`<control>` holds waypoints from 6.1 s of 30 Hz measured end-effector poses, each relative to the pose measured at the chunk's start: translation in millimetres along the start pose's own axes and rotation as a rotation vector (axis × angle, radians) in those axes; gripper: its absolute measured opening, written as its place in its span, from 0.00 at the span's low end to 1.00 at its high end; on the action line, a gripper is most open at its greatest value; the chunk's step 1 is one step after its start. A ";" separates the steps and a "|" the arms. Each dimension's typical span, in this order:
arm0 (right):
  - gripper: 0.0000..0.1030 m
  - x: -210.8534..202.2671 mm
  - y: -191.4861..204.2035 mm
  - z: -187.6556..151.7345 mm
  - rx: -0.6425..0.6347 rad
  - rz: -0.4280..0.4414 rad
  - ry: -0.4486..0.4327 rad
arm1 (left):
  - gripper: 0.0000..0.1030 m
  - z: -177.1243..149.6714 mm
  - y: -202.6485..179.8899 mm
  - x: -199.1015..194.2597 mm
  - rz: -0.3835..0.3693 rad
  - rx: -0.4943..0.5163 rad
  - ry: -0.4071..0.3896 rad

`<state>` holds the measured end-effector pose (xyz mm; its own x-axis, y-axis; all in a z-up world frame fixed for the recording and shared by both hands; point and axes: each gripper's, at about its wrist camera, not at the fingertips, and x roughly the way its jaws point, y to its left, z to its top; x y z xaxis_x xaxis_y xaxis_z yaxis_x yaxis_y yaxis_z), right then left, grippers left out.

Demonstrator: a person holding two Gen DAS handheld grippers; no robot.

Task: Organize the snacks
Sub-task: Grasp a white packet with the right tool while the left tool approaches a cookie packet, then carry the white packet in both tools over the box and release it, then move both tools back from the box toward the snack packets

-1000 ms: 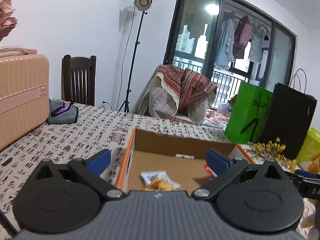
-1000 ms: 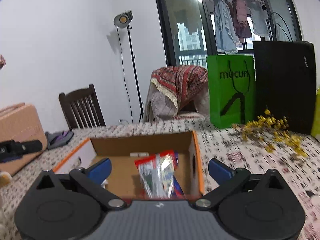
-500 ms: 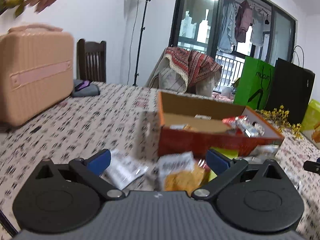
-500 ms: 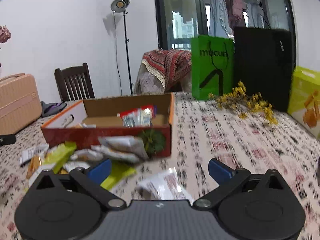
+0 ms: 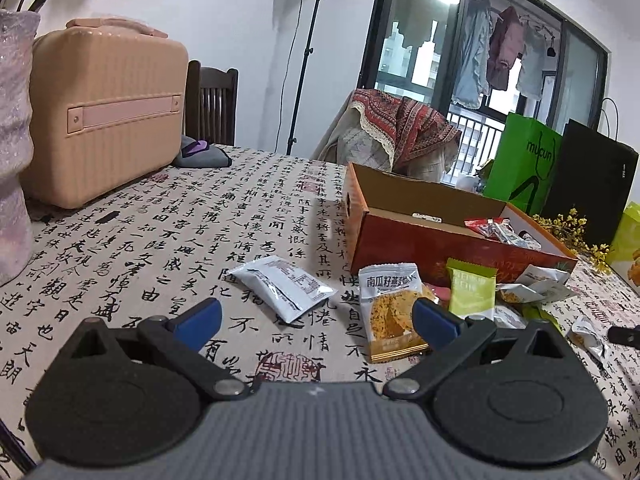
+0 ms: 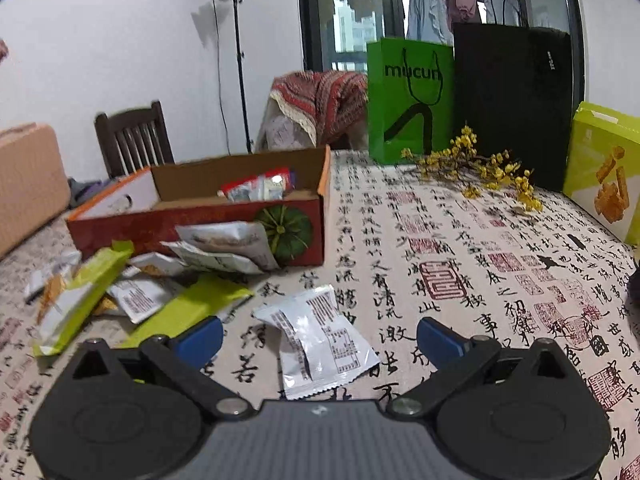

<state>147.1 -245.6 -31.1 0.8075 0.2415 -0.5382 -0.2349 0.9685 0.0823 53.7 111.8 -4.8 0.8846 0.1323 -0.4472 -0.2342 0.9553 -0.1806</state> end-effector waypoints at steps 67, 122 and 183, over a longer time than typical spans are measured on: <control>0.41 6.1 1.6 0.8 -0.035 -0.046 -0.178 | 0.47 29.5 3.1 101.1 0.279 -0.022 0.195; 0.94 132.7 57.3 128.0 -0.025 0.083 -0.075 | 1.00 102.1 -114.6 158.4 0.017 0.125 -0.068; 1.00 42.3 90.2 5.9 -0.081 0.077 0.124 | 1.00 -16.0 -31.4 5.7 -0.105 0.028 0.008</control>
<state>163.3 -147.7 -41.6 0.7140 0.3006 -0.6324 -0.3400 0.9384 0.0621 59.6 78.4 -15.6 0.9004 0.0288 -0.4340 -0.1285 0.9709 -0.2022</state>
